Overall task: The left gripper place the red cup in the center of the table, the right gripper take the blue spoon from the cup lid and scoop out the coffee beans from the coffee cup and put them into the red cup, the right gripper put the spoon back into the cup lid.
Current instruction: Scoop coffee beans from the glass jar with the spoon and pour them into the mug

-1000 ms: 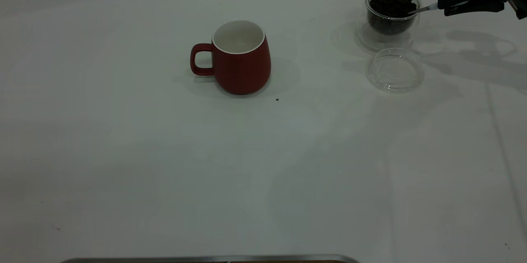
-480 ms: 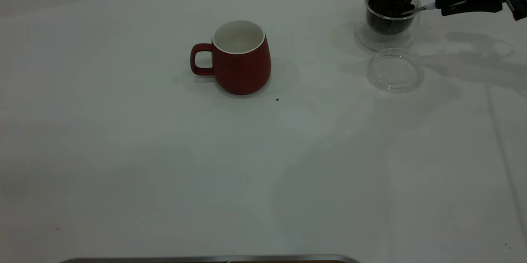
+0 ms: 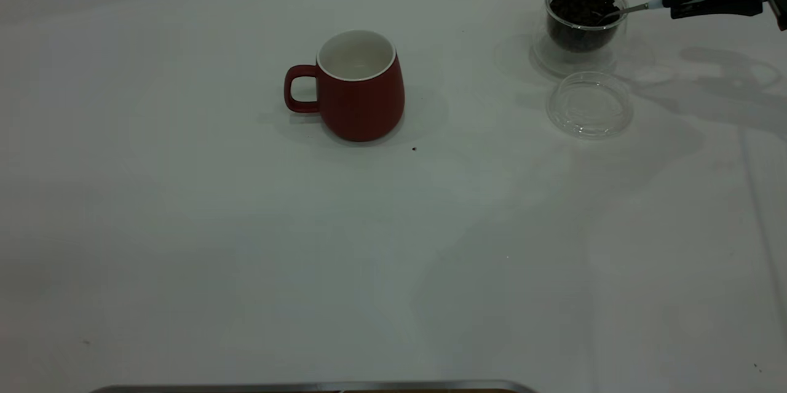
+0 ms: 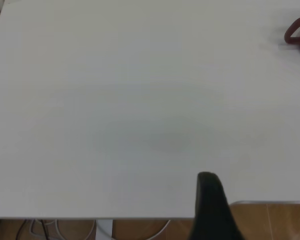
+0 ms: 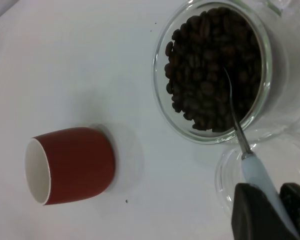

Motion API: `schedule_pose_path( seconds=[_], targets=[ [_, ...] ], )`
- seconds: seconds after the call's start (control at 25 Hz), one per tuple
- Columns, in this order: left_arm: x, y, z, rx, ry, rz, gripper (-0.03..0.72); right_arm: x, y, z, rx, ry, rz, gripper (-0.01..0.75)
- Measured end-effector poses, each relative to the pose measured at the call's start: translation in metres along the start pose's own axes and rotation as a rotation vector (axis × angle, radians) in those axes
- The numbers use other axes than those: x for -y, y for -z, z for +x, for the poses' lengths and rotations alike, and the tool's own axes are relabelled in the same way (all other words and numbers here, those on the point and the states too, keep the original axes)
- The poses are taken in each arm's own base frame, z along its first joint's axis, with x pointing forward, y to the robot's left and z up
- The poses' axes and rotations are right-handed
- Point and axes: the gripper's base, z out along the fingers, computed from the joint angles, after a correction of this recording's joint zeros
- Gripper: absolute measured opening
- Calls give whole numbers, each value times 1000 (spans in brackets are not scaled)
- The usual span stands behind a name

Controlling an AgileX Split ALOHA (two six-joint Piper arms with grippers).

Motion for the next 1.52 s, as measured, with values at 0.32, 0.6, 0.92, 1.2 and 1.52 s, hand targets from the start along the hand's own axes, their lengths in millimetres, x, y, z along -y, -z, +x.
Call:
schedule_pose_path(
  seconds=[0.32, 0.6, 0.92, 1.2, 1.52],
  targets=[
    [0, 0, 0, 0, 0, 0, 534, 10, -12, 5, -5, -69, -58, 104],
    [0, 0, 0, 0, 0, 0, 534, 18, -6, 3, 21, -100, -79, 104],
    [0, 0, 0, 0, 1, 0, 534, 28, -11, 7, 23, -149, -125, 104],
    [0, 0, 0, 0, 1, 0, 534, 32, -10, 6, 35, -162, -140, 104],
    [0, 0, 0, 0, 1, 0, 534, 34, -6, 6, 34, -162, -159, 104]
  ],
)
